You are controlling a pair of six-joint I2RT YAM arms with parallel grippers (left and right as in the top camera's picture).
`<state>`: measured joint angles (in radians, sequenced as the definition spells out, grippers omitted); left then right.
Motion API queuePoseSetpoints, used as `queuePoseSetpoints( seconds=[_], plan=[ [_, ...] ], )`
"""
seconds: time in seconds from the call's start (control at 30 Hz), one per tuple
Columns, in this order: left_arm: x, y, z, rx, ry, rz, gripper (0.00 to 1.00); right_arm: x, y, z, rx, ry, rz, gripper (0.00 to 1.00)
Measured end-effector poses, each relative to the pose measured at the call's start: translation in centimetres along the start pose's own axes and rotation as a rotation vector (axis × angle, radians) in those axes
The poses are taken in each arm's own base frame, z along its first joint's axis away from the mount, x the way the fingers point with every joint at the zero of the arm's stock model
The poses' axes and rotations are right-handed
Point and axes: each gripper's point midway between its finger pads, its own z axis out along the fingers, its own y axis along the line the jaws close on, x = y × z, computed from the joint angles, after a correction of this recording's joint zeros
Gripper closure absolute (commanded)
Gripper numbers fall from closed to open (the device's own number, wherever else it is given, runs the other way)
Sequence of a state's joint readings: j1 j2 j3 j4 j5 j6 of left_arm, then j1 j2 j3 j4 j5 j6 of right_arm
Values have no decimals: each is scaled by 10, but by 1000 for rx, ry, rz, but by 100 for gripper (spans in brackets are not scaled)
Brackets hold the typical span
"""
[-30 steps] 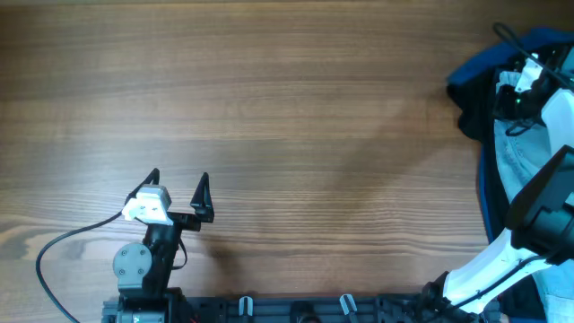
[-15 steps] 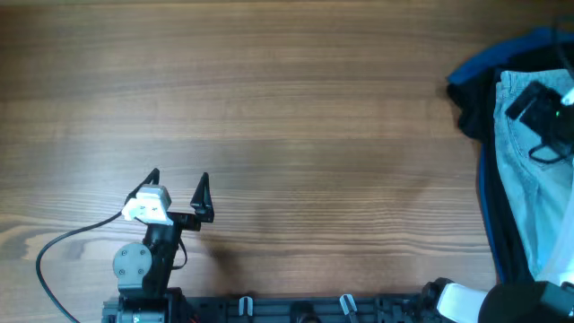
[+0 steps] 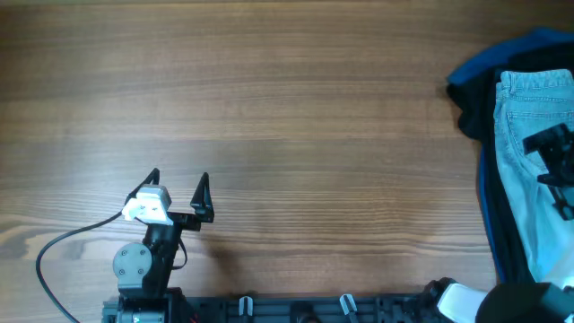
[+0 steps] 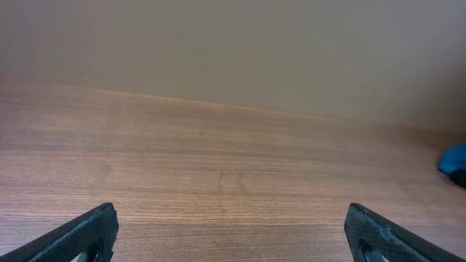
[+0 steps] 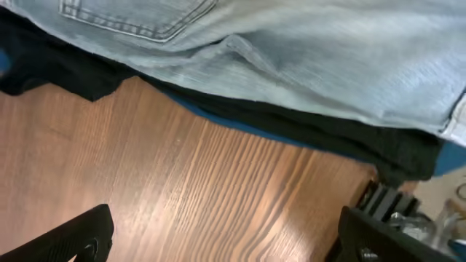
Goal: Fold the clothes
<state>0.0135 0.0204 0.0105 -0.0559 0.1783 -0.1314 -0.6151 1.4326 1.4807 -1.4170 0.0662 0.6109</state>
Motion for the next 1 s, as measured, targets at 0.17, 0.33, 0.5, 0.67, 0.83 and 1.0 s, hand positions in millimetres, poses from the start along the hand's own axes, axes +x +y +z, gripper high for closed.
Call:
queuePoseSetpoints(
  seconds=[0.17,0.33,0.5,0.67,0.83,1.0],
  plan=[
    [0,0,0,0,0,0,0,14,-18,-46,-65,-125,58,0],
    [0,0,0,0,0,0,0,21,-29,-57,-64,-167,67,0],
    [0,4,0,-22,-3,0,0,32,-34,-10,-11,-98,93,0],
    [-2,4,0,-24,-9,1,0,47,-40,49,36,-36,105,0],
    [-23,-16,-1,83,-94,24,0,48,-39,57,31,-36,105,0],
    [-53,-53,-13,287,-204,4,0,43,-30,57,-10,-51,109,0]
  ],
)
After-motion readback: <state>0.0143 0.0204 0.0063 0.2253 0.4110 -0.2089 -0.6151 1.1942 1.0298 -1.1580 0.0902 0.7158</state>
